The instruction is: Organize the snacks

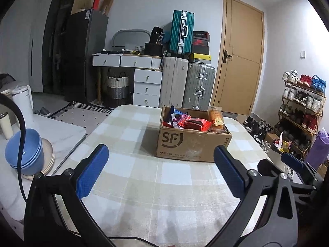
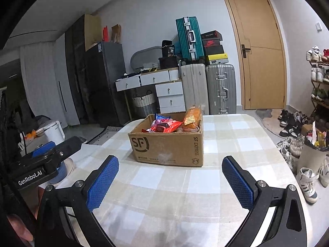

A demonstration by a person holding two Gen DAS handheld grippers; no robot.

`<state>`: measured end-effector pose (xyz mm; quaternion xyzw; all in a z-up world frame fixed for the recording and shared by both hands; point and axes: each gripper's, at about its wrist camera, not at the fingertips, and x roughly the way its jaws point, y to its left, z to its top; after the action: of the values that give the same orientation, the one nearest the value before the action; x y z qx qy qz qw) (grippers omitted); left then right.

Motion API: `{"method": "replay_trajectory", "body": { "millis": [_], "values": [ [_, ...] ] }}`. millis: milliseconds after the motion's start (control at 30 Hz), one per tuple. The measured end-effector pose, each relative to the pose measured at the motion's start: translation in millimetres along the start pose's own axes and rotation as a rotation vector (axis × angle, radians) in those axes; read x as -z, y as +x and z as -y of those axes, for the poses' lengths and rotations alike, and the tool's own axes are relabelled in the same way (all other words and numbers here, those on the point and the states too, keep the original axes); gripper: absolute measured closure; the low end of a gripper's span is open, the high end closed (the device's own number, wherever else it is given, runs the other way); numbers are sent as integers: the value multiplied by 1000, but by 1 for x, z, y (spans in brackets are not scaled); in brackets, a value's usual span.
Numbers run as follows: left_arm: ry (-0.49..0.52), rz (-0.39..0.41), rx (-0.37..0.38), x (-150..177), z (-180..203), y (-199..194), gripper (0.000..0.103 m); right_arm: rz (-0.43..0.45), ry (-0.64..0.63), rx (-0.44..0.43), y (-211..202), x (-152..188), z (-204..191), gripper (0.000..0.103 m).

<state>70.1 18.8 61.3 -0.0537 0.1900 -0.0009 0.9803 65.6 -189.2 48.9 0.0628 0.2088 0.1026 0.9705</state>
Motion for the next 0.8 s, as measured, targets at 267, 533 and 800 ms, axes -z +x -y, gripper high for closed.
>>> {"method": "replay_trajectory", "body": {
  "millis": [267, 533, 800],
  "values": [
    [37, 10, -8, 3, 5, 1, 1, -3, -5, -6, 1, 1, -3, 1],
    [39, -3, -8, 6, 7, 6, 1, -12, -3, -12, 4, 2, -5, 1],
    [42, 7, -9, 7, 9, 3, 1, -14, -3, -15, 5, 2, -5, 1]
  ]
}}
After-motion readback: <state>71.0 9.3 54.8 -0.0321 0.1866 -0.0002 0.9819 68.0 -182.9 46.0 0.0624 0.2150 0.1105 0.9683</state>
